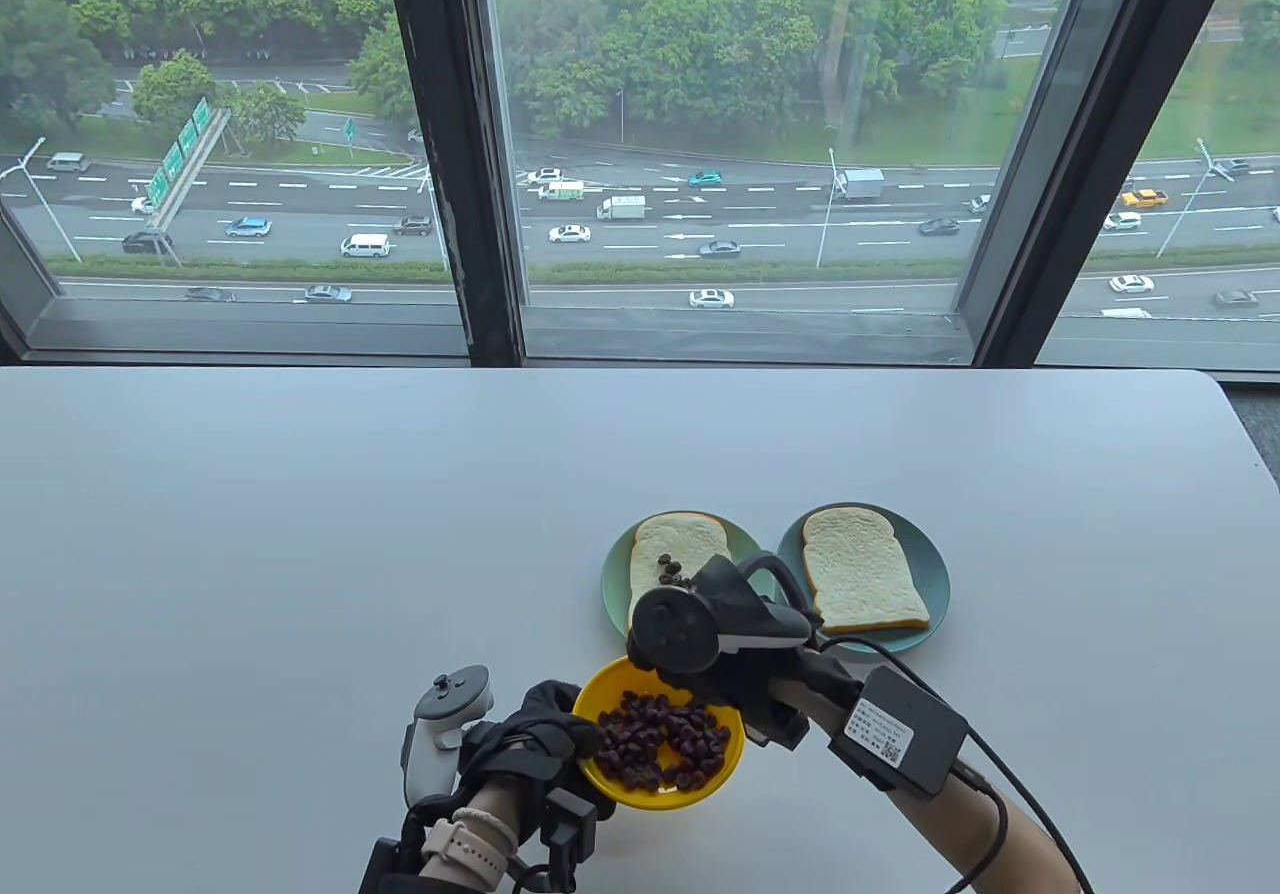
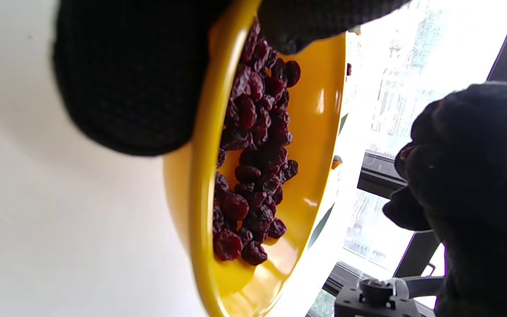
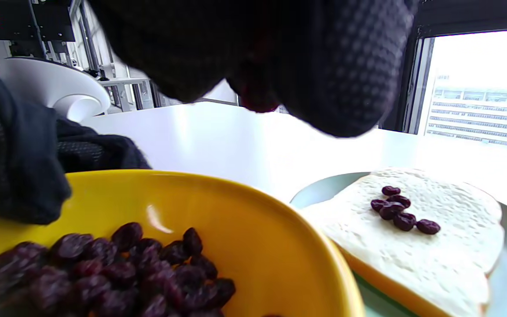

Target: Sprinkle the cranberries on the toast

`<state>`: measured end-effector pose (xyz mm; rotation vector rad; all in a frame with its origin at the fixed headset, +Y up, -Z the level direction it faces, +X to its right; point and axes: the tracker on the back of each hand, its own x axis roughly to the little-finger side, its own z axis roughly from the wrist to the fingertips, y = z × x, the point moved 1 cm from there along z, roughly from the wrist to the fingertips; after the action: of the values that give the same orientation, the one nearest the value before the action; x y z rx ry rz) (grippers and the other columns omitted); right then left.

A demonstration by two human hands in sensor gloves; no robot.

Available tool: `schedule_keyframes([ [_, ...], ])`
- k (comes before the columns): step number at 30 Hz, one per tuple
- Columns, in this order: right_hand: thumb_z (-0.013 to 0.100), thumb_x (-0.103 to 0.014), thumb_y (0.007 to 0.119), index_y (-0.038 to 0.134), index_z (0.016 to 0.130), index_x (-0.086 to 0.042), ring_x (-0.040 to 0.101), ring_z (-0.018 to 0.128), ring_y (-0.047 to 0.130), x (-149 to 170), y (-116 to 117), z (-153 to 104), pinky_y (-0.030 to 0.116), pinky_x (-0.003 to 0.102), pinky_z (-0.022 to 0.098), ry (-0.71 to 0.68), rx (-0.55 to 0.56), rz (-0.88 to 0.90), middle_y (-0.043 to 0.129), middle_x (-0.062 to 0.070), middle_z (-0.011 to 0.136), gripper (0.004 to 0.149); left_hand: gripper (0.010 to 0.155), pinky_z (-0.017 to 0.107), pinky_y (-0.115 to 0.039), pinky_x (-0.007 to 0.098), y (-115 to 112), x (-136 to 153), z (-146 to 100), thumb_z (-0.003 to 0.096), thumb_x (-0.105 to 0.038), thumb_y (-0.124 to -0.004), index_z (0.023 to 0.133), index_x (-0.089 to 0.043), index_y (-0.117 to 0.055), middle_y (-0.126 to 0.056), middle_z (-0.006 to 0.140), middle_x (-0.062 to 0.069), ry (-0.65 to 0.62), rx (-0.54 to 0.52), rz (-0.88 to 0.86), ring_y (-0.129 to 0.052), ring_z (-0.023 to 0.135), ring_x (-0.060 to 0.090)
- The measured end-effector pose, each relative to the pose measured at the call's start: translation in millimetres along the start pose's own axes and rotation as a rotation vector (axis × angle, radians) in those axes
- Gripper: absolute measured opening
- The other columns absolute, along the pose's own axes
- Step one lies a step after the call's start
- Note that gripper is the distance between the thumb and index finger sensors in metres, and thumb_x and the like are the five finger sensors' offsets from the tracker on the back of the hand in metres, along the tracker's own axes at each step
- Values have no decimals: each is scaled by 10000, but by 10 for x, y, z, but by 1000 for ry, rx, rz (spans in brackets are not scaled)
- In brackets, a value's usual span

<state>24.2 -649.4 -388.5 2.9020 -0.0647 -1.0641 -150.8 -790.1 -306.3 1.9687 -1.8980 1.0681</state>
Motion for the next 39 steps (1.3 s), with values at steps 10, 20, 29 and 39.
schedule_keyframes([
  [10,327,-304,820,739,661,-378,199,559,913,732,528,882,945,123,287,342,-12,-5,779,-33,755,352,591,202,-971,357,-25,27,10,468,-222,-732,947,-239,-385,-608,714,178,27,27,32,-761,462,343],
  [20,345,-333,789,688,701,-389,175,594,880,930,841,1078,923,119,322,446,11,-160,723,-46,790,374,592,206,-970,358,-33,32,10,470,-222,-730,948,-238,-382,-606,716,178,40,45,33,-759,465,344],
  [29,373,-402,729,599,836,-312,218,657,819,1082,851,939,896,191,379,443,3,49,629,34,861,489,592,208,-970,358,-31,42,31,471,-223,-730,949,-238,-381,-604,717,178,46,42,42,-757,466,345],
  [39,374,-474,702,540,906,-290,267,751,785,1157,756,712,881,266,432,422,-4,142,572,81,928,585,593,213,-967,361,-32,55,44,472,-223,-729,950,-238,-378,-600,719,178,54,35,52,-754,470,346],
])
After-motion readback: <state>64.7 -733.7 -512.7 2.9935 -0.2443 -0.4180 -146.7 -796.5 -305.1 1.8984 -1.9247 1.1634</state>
